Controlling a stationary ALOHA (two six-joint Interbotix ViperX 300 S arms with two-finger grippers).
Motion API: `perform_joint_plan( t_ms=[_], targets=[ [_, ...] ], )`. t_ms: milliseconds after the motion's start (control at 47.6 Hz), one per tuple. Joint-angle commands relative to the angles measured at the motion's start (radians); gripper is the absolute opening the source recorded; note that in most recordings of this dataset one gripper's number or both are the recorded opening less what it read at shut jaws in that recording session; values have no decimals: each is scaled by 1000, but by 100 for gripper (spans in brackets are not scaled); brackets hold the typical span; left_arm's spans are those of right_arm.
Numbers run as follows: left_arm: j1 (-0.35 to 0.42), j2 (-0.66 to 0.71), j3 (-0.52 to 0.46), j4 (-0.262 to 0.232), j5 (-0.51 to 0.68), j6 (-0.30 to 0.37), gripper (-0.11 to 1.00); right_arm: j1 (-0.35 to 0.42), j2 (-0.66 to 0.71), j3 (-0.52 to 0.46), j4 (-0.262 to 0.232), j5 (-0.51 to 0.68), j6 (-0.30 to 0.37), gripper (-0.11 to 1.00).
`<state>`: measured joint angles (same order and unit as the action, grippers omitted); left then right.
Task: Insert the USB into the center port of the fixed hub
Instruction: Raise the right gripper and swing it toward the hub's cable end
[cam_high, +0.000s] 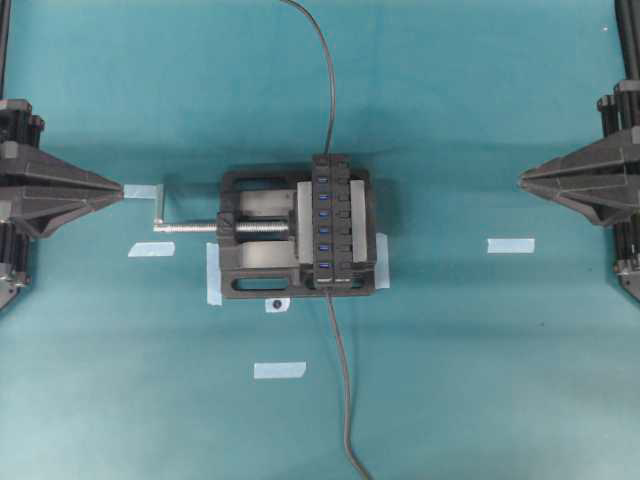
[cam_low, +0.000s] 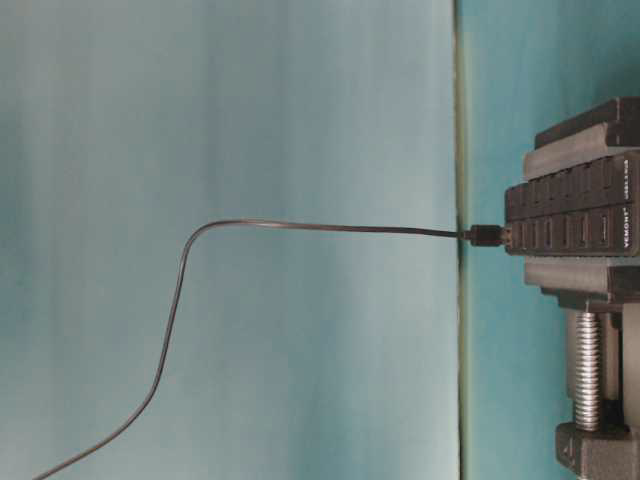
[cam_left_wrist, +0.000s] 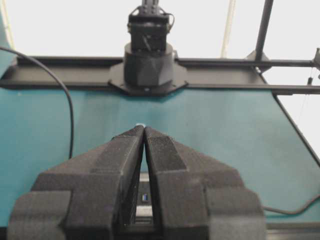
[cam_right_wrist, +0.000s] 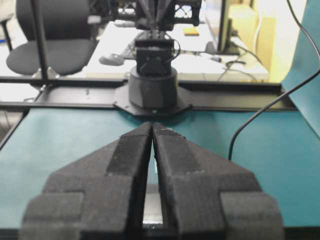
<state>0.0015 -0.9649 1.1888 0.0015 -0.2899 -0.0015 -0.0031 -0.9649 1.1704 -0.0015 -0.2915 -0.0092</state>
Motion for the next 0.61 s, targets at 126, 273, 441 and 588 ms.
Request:
perform_joint_plan(
  t_ms=[126, 273, 441, 588],
  targets=[
    [2, 23, -23, 8, 71, -8, 1, -9, 6, -9, 72, 52, 49, 5],
    [2, 31, -38, 8, 114, -8, 1, -18, 6, -23, 75, 155, 72, -2],
    [2, 43, -51, 6, 196, -15, 1, -34, 6, -48, 75, 224, 71, -2],
    [2, 55, -74, 6, 232, -26, 1, -48, 9, -66, 75, 295, 71, -2]
  ],
)
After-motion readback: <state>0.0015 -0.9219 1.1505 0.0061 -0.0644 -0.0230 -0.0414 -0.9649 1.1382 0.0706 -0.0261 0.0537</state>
